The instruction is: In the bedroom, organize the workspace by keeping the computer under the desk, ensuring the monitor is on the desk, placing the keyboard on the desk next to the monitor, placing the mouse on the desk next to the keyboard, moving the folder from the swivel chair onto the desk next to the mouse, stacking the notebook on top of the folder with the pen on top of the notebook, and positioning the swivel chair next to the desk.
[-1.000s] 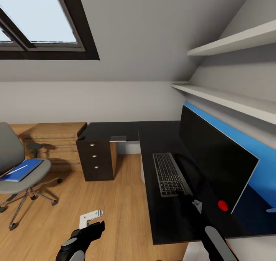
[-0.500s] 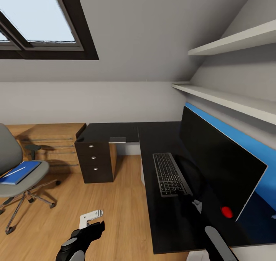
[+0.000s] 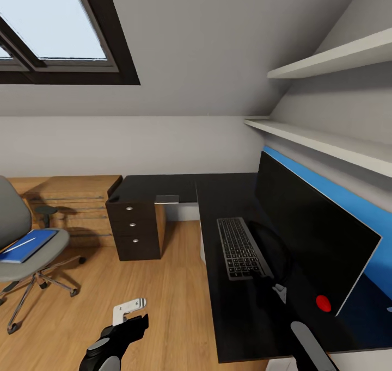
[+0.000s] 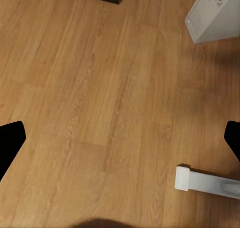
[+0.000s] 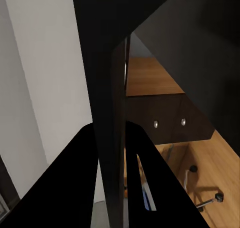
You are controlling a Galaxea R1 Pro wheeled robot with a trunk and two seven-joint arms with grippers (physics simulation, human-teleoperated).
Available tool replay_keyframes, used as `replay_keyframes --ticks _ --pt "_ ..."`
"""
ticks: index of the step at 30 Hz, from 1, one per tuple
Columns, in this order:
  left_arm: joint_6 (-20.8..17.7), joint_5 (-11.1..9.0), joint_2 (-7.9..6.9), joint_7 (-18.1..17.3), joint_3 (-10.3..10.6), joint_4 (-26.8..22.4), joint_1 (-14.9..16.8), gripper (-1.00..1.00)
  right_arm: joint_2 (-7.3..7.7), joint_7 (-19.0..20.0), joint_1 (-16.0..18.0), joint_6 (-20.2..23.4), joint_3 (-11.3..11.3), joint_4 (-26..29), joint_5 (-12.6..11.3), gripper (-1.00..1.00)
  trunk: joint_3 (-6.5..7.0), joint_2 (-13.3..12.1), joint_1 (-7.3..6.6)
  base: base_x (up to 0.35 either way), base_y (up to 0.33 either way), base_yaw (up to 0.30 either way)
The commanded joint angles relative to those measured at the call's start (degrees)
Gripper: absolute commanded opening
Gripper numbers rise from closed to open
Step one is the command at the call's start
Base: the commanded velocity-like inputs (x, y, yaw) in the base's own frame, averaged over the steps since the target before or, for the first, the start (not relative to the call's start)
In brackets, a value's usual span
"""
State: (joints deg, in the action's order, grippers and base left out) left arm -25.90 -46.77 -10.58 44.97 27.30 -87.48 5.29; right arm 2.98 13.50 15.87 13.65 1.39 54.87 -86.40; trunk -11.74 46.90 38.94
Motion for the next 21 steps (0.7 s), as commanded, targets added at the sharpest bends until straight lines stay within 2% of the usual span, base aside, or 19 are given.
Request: replay_keyframes --ticks 1,8,9,21 --pt "-0.11 -0.33 -0.05 0.49 0.12 -0.07 0.07 1.00 0.03 0.13 0.04 0.14 0.11 -0.02 -0.70 -1.00 -0.08 0.07 0.01 0.000 0.000 0.000" --pt "-0.13 -0.24 -0.09 0.63 0.12 -0.08 0.07 1.00 0.02 -1.09 0.04 0.14 0.10 -0.02 -0.78 -1.00 -0.08 0.07 0.01 0.000 0.000 0.000" --pt "-0.13 -0.24 -0.09 0.64 0.12 -0.08 0.07 1.00 0.01 -1.14 0.04 0.14 0.10 -0.02 -0.78 1.00 -0.08 0.07 0.01 0.000 0.000 0.000" --pt "-0.12 -0.18 -0.09 0.65 0.12 -0.08 0.07 1.00 0.01 -1.11 0.04 0.07 0.11 0.03 -0.83 1.00 -0.08 0.07 0.01 0.000 0.000 0.000"
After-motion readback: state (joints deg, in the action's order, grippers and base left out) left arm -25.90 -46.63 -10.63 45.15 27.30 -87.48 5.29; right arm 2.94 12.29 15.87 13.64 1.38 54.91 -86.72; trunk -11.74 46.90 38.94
